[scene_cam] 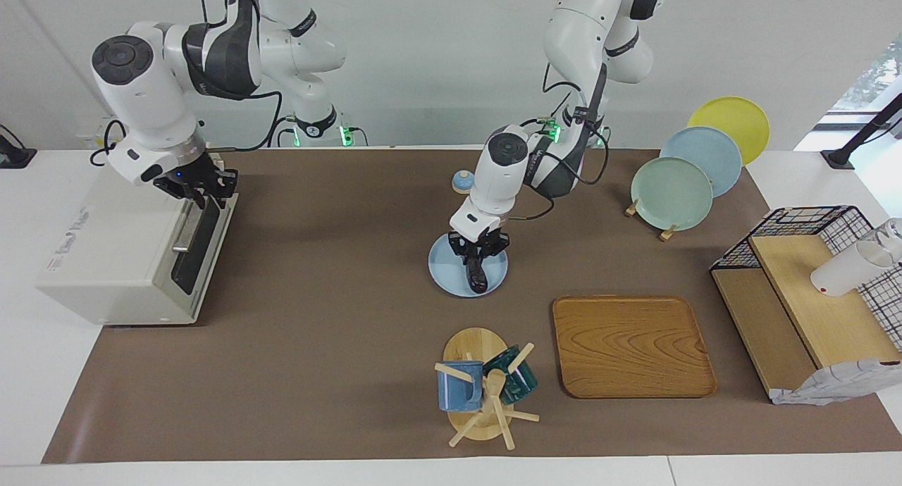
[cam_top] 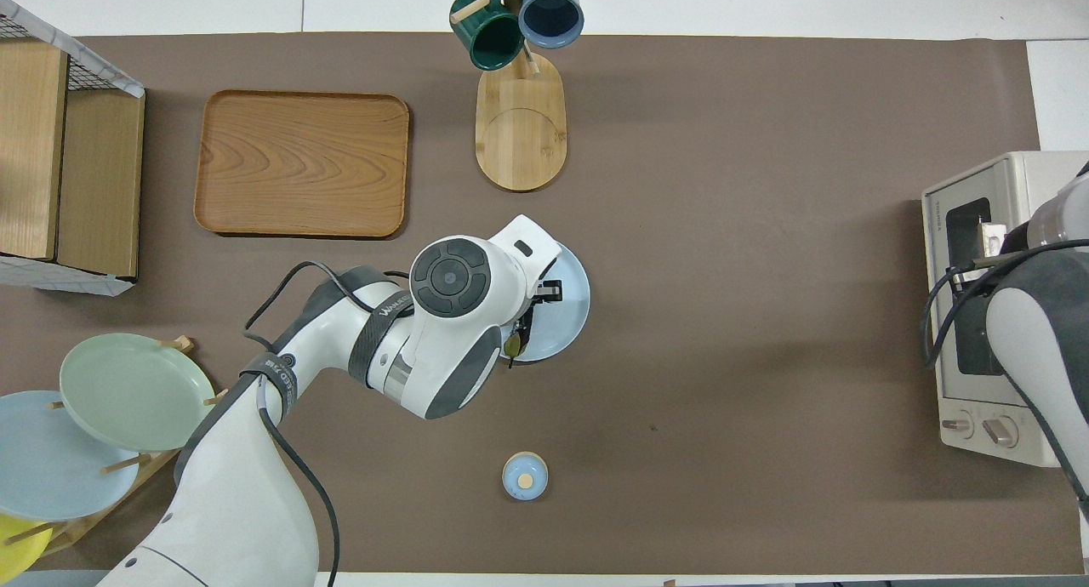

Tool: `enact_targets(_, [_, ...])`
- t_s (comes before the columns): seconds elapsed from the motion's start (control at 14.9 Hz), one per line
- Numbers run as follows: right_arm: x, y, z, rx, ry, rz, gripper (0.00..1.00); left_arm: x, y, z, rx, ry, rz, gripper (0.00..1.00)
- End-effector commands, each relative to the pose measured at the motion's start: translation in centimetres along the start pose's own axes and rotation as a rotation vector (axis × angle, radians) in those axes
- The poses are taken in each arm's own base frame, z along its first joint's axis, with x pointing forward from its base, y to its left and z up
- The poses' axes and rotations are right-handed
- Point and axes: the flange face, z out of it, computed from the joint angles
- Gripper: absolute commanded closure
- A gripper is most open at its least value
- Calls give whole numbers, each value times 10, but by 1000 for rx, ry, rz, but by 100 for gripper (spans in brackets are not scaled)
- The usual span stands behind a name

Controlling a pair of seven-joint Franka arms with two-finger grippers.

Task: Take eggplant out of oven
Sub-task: 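Grasp the eggplant with the left gripper and lift it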

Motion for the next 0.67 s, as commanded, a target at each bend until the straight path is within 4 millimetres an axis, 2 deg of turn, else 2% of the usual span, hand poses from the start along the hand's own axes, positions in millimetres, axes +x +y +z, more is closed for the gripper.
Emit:
enact_targets(0.0, [-3, -1, -1, 19, -5, -7, 46, 4, -2, -12, 17, -32, -2, 100])
enact_targets(0.07, [-2, -2, -3, 20, 0, -10, 15, 10, -5, -27, 21, -38, -10, 100])
enact_targets(0.13, [-2, -2, -5, 24, 4, -10, 0, 25, -18, -49, 22, -37, -34, 100])
enact_targets(0.4, [-12, -4, -25, 143, 32, 33, 0, 89, -74, -107, 18, -27, -64, 100])
enact_targets(0.6, [-10, -2, -36, 143, 51, 36, 0, 128, -140, -114, 12, -3, -92, 100])
